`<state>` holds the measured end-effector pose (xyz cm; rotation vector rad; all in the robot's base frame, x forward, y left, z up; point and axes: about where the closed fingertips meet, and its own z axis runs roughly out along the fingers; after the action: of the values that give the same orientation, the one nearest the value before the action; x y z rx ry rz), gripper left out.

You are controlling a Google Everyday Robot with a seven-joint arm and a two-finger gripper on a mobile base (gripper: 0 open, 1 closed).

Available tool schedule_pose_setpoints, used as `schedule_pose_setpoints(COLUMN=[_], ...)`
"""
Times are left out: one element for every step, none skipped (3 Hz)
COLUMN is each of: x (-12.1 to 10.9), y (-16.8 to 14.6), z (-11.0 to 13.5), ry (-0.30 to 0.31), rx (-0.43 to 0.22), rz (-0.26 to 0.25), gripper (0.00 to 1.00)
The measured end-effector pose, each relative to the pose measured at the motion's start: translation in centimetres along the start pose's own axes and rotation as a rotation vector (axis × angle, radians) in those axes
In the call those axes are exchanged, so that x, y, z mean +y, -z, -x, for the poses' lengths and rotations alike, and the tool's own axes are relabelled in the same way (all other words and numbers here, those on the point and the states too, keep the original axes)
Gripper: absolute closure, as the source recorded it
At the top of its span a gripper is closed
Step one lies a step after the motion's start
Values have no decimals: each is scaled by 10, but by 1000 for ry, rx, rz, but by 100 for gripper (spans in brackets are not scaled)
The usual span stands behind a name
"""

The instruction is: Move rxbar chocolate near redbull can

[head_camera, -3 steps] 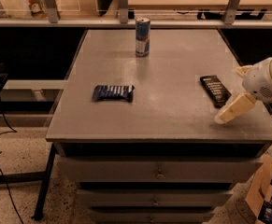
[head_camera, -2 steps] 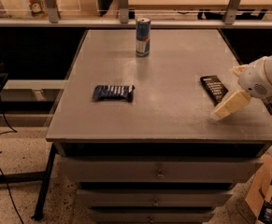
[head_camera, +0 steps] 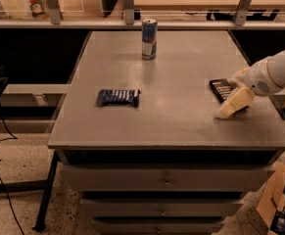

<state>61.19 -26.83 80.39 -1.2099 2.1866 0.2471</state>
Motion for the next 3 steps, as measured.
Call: schedule_pose_setpoints(x=[-10,-10,-11], y=[-4,-1,1], z=[1,4,5], ry=[-10,-10,-10], rx=[-4,-4,-4], rz=[-3,-3,-3], gripper=[43,63,79])
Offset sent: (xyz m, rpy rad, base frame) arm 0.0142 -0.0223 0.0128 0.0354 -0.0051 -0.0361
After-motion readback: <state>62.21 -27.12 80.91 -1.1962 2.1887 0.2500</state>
